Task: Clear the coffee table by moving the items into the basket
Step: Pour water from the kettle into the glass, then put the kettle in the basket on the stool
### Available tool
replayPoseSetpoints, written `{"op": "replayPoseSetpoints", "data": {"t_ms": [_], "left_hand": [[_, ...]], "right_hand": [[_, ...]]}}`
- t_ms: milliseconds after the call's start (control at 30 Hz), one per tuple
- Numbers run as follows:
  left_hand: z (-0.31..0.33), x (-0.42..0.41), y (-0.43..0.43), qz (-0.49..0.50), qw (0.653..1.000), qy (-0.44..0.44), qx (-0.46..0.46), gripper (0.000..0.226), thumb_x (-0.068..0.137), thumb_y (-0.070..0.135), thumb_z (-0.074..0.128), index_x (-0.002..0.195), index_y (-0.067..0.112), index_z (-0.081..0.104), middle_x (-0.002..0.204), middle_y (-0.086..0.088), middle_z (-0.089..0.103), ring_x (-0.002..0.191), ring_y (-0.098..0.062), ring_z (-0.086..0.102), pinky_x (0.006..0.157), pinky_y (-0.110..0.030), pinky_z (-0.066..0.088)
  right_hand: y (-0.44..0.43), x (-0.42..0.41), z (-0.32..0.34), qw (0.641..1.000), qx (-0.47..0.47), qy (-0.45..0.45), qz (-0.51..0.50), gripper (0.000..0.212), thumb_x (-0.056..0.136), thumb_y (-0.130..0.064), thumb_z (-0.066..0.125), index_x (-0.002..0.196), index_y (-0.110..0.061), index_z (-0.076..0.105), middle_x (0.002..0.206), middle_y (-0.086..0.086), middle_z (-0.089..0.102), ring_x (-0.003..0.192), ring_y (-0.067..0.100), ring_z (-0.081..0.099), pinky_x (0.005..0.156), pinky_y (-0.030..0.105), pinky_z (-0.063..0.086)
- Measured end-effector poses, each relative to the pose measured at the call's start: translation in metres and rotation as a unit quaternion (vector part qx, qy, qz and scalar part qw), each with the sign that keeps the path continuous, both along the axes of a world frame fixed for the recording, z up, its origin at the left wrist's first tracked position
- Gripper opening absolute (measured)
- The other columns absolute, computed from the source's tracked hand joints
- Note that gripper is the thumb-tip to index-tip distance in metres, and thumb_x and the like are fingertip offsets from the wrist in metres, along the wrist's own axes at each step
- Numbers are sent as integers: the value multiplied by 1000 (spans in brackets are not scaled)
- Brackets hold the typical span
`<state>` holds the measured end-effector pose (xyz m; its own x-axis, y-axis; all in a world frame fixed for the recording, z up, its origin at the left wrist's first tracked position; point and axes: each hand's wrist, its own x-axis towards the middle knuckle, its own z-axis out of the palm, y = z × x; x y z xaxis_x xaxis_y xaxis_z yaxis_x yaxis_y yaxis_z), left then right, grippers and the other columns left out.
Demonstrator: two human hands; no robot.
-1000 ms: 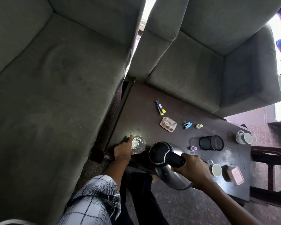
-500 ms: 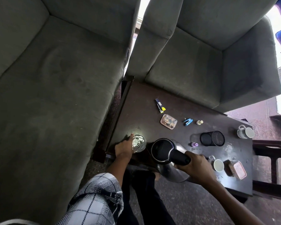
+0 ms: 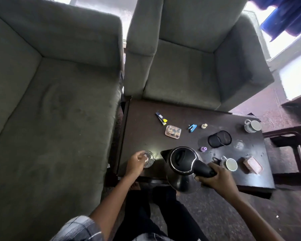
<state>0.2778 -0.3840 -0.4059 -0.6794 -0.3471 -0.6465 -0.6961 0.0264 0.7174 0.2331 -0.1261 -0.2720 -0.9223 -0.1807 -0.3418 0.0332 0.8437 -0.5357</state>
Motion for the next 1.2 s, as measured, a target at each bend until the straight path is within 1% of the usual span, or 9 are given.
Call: {"op": "replayPoseSetpoints", "data": {"t_ms": [233,300,367,533,700,800,900,1033,1200], "left_hand": [[89,-37,72,9,982,95,166,24,98,24,44,108,13,63,88,3,64,78,-8,60,60,-18,46],[107,-41,92,-8,976,114,188,23,99,23,43,96,14,64,85,1,65,77,-11,62,59,-15,49],[122,-43,107,-28,973,133,186,25,98,21,44,87,15,65,85,-1,67,80,-14,63,67,-19,51],[146,-48,163,-100,965,174,170,27,96,16,47,75,20,64,78,3,64,77,-9,59,74,-21,48],[159,-46,239,-218,947,201,125,19,96,18,49,78,18,54,80,-2,52,80,-13,48,80,-32,41],[166,-43,293,-276,933,211,94,19,96,19,49,79,21,55,80,0,53,80,-12,49,85,-29,42],[175,-39,351,-287,928,219,96,18,94,22,51,78,19,59,79,1,57,75,-9,51,69,-23,44],[182,-34,424,-302,924,214,98,28,95,17,49,76,25,68,77,1,64,66,-2,58,67,-21,49],[186,-40,498,-328,921,187,100,29,95,17,49,81,21,74,78,-2,69,82,-21,62,79,-36,48]], "right_hand": [[32,23,40,991,-60,27,-115,39,54,-24,89,73,-2,63,53,4,49,52,4,40,50,22,31],[45,30,51,984,-88,40,-147,40,53,-23,90,77,-2,66,59,14,57,55,6,44,51,22,31],[58,37,62,977,-109,49,-176,40,50,-26,91,73,-4,66,56,8,54,52,3,42,49,20,31],[114,62,77,946,-136,77,-283,85,26,-70,79,66,1,59,52,-3,45,51,4,39,50,27,29],[183,91,101,922,-184,94,-328,45,43,-25,93,70,-1,67,55,-2,54,52,3,45,49,20,34],[235,108,104,907,-206,92,-355,37,49,-6,90,75,8,66,58,6,53,48,3,44,45,16,33],[288,121,105,898,-212,100,-371,46,46,-10,92,78,10,65,60,7,56,48,3,45,46,15,33],[357,135,107,889,-209,121,-390,50,41,-24,91,75,3,67,61,2,56,56,3,46,55,24,36],[428,142,106,876,-213,141,-409,39,46,-17,92,65,0,62,56,0,53,55,5,44,53,27,32]]}}
